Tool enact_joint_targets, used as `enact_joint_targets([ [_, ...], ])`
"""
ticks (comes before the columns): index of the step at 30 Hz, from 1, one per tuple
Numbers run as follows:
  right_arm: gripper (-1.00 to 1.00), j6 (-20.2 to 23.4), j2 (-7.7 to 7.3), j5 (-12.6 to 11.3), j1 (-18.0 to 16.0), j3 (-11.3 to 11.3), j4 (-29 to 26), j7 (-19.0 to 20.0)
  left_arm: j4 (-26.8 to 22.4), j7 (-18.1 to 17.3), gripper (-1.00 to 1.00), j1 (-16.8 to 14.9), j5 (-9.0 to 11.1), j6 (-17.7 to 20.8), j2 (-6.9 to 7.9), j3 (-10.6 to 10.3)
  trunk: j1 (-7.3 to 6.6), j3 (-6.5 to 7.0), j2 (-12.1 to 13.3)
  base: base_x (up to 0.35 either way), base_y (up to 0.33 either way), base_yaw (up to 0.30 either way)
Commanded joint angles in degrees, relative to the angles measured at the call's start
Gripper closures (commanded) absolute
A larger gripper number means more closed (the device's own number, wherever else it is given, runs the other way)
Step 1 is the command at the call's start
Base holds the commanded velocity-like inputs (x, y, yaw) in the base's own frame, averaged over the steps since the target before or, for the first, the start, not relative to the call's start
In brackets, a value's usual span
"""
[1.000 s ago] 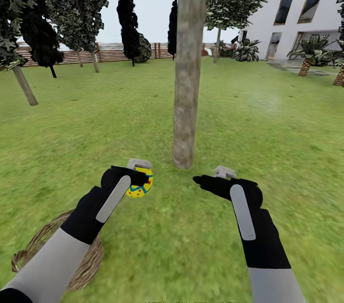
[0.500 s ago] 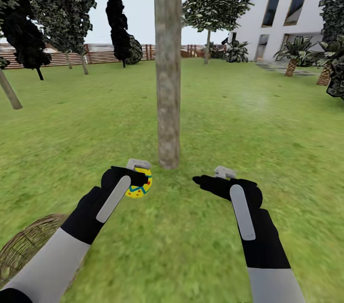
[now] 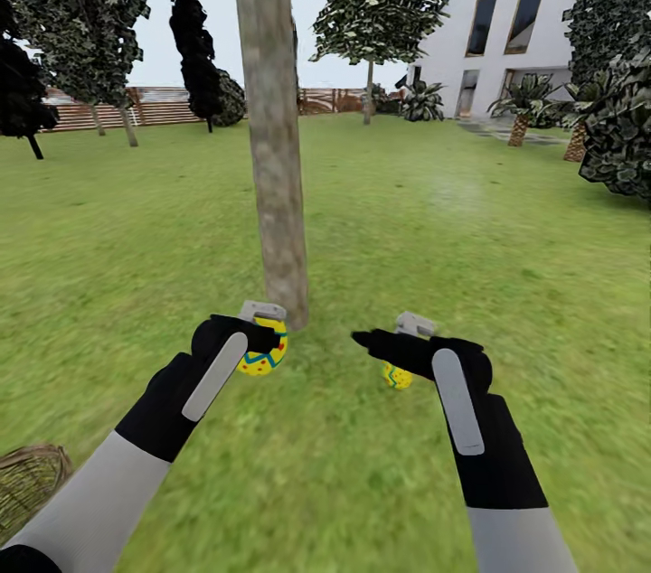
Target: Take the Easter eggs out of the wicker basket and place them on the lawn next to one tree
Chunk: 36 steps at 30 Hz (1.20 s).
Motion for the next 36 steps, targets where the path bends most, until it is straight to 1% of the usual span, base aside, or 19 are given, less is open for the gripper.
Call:
enact_joint_targets([
  [1, -1.0, 0.15, -0.07, -1.1, -0.04, 0.08, -0.2, -0.45, -0.05, 0.56, 1.0, -0.07, 0.53, 0.13, 0.05, -0.14, 0.02, -0.06, -0.03, 0.202, -0.259, -0.001],
  [10, -1.0, 0.15, -0.14, -1.63, -0.04, 0.04, -0.48, -0.25, 0.02, 0.57, 1.0, -0.07, 0.51, 0.13, 0.05, -0.14, 0.02, -0.06, -0.03, 0.201, -0.259, -0.007],
  [16, -1.0, 0.15, -0.18, -1.3, -0.04, -0.06, -0.39, -0.48, 0.12, 0.58, 1.0, -0.07, 0.5, 0.13, 0.05, -0.14, 0.02, -0.06, -0.03, 0.201, -0.26, -0.192],
  [22, -1.0, 0.15, -0.3, -0.7, -0.04, -0.51, -0.1, -1.05, 3.36, 0.44, 1.0, -0.07, 0.61, 0.13, -0.01, -0.04, 0.02, -0.06, -0.03, 0.206, -0.241, -0.106],
  [24, -1.0, 0.15, -0.31, -0.73, -0.04, -0.74, -0.06, -1.1, 6.39, 0.37, 1.0, -0.12, 0.85, 0.13, -0.07, 0.18, 0.02, -0.06, -0.03, 0.199, -0.209, -0.024],
  [26, -1.0, 0.15, -0.34, -0.7, -0.04, -0.87, -0.05, -1.19, 10.47, 0.19, 1.0, -0.2, 0.99, 0.13, -0.17, 0.95, 0.02, -0.06, -0.03, 0.186, -0.172, -0.008],
  [27, -1.0, 0.15, -0.39, -0.64, -0.04, -0.91, -0.05, -2.1, 12.8, 0.13, 1.0, -0.22, 1.03, 0.13, -0.23, 1.29, 0.02, -0.06, -0.03, 0.177, -0.155, -0.003],
  [31, -1.0, 0.15, -0.55, -0.62, -0.04, -0.94, -0.04, -7.84, 19.21, 0.06, 1.0, -0.24, 1.18, 0.13, -0.26, 1.7, 0.02, -0.06, -0.03, 0.123, -0.115, -0.001],
  [34, -1.0, 0.15, -0.6, -0.61, -0.04, -0.94, 0.0, -9.06, 20.73, 0.0, 1.0, -0.24, 1.22, -0.05, -0.16, 1.77, 0.02, -0.06, -0.03, 0.024, -0.029, 0.0],
  [35, -1.0, 0.15, -0.62, -0.63, -0.04, -0.94, 0.02, -9.18, 21.36, -0.06, 1.0, -0.24, 1.22, -0.76, -0.15, 1.78, 0.02, -0.06, -0.03, 0.008, -0.009, 0.0],
  [36, -1.0, 0.15, -0.64, -0.65, -0.04, -0.94, 0.02, -9.28, 23.71, -0.6, 1.0, -0.28, 1.23, -2.22, -0.14, 1.73, 0.02, -0.06, -0.03, 0.004, -0.005, 0.0],
])
